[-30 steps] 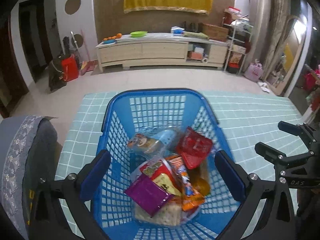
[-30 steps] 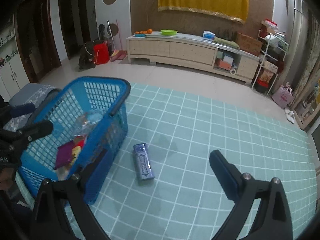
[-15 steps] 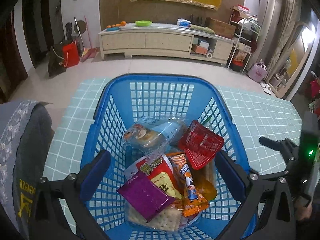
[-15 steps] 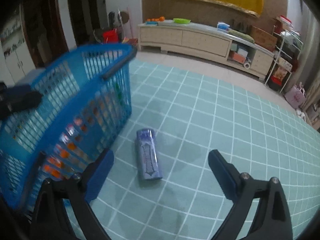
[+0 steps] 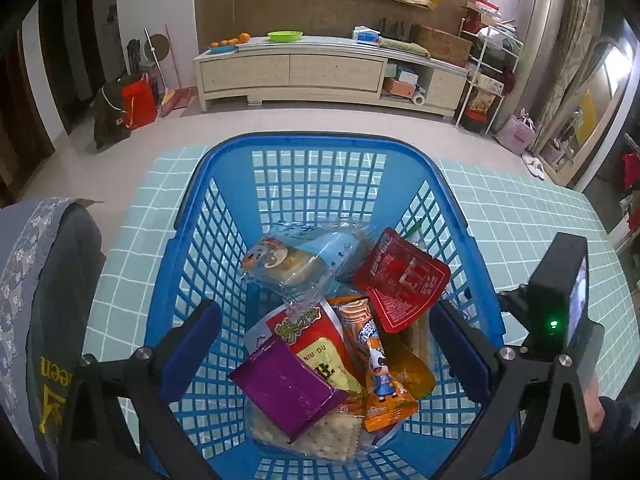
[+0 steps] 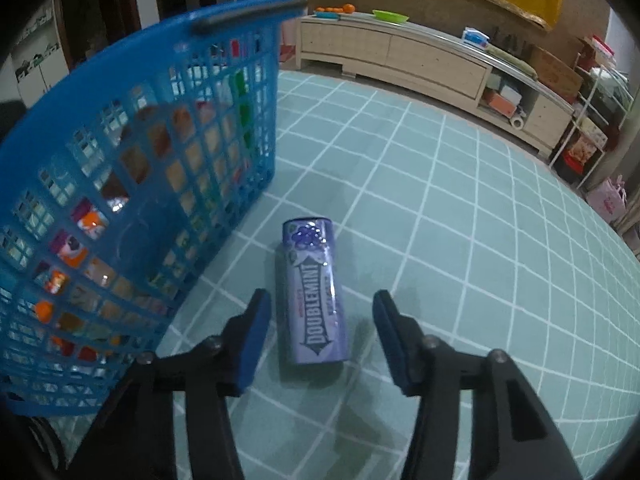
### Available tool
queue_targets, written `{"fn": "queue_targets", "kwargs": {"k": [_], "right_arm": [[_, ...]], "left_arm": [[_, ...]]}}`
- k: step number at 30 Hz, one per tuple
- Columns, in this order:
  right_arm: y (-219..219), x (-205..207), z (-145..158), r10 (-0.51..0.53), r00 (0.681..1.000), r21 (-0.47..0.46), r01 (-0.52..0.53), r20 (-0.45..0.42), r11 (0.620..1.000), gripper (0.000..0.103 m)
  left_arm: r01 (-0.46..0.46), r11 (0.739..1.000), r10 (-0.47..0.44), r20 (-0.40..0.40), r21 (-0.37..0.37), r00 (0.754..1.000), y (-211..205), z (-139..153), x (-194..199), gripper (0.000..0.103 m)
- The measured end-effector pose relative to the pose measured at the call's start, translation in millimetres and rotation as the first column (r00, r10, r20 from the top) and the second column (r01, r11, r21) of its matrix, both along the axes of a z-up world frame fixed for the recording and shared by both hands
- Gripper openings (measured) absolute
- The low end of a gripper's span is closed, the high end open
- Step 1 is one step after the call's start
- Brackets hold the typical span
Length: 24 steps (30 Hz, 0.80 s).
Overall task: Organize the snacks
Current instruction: 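Grasp the Doublemint gum tube with the right gripper and lift it, then carry the gum tube over the blue basket with the right gripper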
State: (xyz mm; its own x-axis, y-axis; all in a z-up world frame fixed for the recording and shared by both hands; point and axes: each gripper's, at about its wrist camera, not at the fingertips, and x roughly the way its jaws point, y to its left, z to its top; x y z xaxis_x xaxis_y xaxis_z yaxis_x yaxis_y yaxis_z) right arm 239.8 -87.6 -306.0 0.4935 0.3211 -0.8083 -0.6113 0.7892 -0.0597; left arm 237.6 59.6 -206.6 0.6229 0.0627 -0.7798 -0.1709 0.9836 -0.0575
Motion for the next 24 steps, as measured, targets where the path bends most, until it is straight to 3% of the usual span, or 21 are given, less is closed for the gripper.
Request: {"fn": "queue_targets", "kwargs": {"k": [2,9,24], "right_arm": [[1.1,-0.8,-3.6,0.006,1.000,0.008,-0.006,-0.005,1.000,0.036],[-6.8,-3.8,10.0,-0.010,1.000,0.065,0.010,-0.002,0.998,0.035],[-23.5,-61.1,87.7,-0.041,0.987,0.165,0.015,0.154,0.986,0.035]], "left_arm": [[-0.001,1.000,0.001,0.003,0.008,1.000,-0.9,-0.7,0.0,0.103],[-0.005,1.000,0.005,0.026,-0.009,1.000,2.2,0.1,-2.7,0.103],[-0.043,0.994,0.031,0.119,0.098,0.992,-8.7,9.9,-17.6,0.103]]}}
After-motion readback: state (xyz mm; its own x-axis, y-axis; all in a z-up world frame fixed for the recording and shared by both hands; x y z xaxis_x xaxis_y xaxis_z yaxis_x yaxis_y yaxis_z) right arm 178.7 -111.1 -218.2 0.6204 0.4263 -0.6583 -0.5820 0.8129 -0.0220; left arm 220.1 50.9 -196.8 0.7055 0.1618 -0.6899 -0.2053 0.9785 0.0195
